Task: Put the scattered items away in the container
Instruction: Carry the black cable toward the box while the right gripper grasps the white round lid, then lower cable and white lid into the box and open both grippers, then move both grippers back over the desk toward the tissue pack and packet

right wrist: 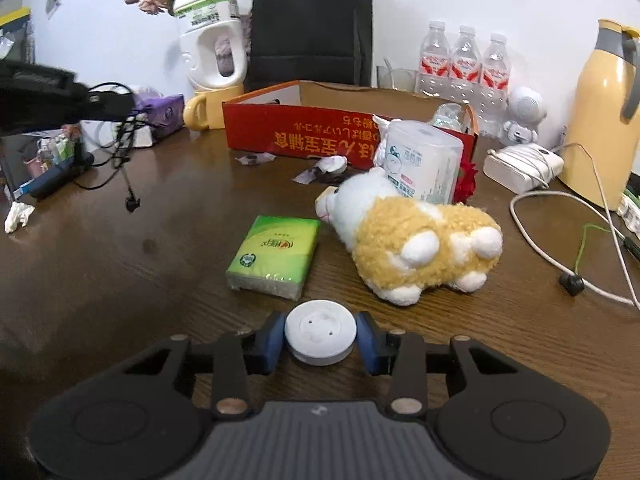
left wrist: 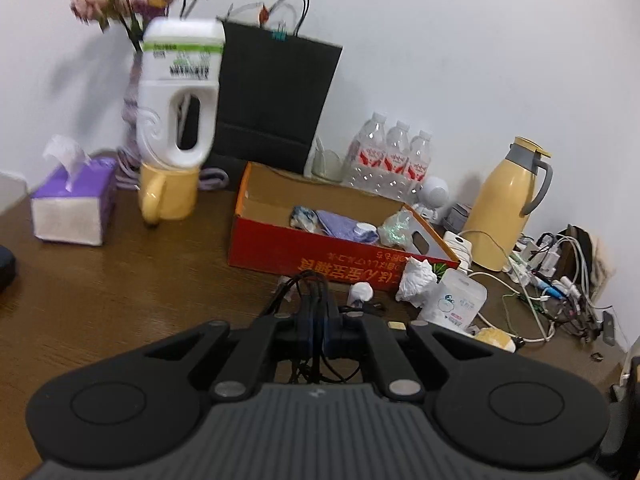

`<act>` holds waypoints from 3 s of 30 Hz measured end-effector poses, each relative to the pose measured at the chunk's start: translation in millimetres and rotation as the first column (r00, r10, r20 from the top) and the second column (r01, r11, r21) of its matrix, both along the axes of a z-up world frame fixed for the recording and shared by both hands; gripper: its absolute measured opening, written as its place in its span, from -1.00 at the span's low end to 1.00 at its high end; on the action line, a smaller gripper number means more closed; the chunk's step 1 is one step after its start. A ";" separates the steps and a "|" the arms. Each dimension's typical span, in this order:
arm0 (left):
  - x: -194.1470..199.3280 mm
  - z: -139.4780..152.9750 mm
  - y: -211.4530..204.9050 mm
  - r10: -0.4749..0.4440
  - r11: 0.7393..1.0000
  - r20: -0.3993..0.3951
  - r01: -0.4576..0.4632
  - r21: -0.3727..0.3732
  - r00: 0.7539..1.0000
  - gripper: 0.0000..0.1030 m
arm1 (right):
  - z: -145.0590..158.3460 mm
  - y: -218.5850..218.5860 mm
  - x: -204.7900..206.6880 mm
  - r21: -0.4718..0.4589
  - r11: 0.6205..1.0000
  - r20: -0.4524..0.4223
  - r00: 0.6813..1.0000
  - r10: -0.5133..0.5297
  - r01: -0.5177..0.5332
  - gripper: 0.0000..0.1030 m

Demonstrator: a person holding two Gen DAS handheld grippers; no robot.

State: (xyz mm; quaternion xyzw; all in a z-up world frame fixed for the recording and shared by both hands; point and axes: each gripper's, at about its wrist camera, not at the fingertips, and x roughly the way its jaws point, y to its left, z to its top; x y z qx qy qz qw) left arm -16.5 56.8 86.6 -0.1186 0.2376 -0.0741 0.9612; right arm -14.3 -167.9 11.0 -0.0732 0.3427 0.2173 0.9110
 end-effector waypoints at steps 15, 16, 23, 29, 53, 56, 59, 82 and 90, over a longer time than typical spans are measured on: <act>4.3 39.6 -31.0 -0.082 0.997 0.144 0.080 0.021 0.986 -0.91 | 108.5 -8.3 5.5 0.180 0.980 0.278 0.951 -0.138 0.090 -0.27; 19.1 49.1 -29.8 -0.089 0.996 0.151 0.089 0.006 0.985 -0.91 | 119.8 -8.9 20.0 0.188 0.977 0.290 0.945 -0.148 0.096 -0.27; 165.3 115.4 -18.5 -0.138 0.988 0.119 0.145 -0.050 0.983 -0.91 | 190.3 2.8 154.6 0.198 0.975 0.248 0.958 -0.147 0.098 -0.27; 295.8 82.1 -3.5 -0.107 0.992 -0.134 0.096 -0.084 0.985 -0.91 | 168.0 20.8 281.3 0.090 0.989 -0.006 0.993 -0.120 0.120 -0.27; 415.1 -0.1 -21.5 0.033 0.983 -0.453 0.052 0.174 0.891 0.09 | 50.0 39.1 397.3 -0.178 0.967 -0.415 0.877 -0.242 0.183 -0.25; 406.4 22.2 -21.0 0.033 0.981 -0.456 0.060 0.187 0.889 0.44 | 73.5 41.7 394.7 -0.137 0.973 -0.420 0.879 -0.226 0.185 0.06; 393.9 41.4 -20.6 0.061 0.971 -0.459 0.053 0.232 0.886 0.69 | 99.1 46.6 392.3 -0.092 0.978 -0.422 0.882 -0.208 0.187 0.16; 285.4 119.0 -23.5 0.163 0.965 -0.390 -0.064 0.254 0.906 1.00 | 193.9 51.6 307.9 -0.109 0.967 -0.267 0.930 -0.253 0.231 0.63; 226.3 118.7 -41.0 0.173 0.953 -0.120 -0.135 0.271 0.978 1.00 | 194.8 45.7 248.2 0.029 0.973 -0.069 0.972 -0.227 0.229 0.63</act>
